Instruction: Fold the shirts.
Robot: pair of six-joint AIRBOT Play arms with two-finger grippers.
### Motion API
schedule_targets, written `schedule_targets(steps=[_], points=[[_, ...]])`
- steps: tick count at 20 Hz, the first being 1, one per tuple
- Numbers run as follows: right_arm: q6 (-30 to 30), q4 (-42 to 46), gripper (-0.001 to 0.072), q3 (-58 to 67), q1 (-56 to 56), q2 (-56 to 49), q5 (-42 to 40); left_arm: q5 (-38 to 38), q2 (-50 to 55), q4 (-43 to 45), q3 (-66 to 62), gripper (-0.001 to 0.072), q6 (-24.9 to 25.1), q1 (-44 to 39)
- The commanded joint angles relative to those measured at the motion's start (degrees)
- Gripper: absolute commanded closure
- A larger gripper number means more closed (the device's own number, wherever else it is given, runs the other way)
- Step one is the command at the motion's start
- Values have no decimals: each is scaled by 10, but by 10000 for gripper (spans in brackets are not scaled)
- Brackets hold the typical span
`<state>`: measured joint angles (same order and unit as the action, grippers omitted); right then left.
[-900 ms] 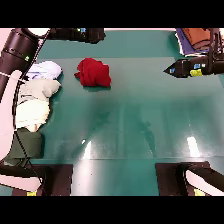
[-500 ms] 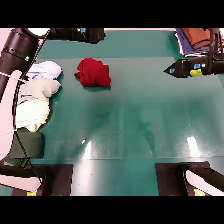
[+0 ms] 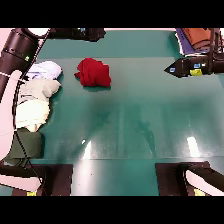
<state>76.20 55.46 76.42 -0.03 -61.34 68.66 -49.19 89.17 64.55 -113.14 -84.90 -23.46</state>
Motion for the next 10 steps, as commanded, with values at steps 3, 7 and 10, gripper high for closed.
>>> schedule_targets(steps=[3, 7, 10], points=[[0, -1, 693, 0, 1, 0, -19, 15, 0, 160, 1, 684, 24, 10], [0, -5, 693, 0, 2, 0, -21, -10, 28, 167, 21, 191, -19, 56], [0, -5, 693, 0, 2, 0, -21, -25, 83, 163, 57, 53, -99, 99]])
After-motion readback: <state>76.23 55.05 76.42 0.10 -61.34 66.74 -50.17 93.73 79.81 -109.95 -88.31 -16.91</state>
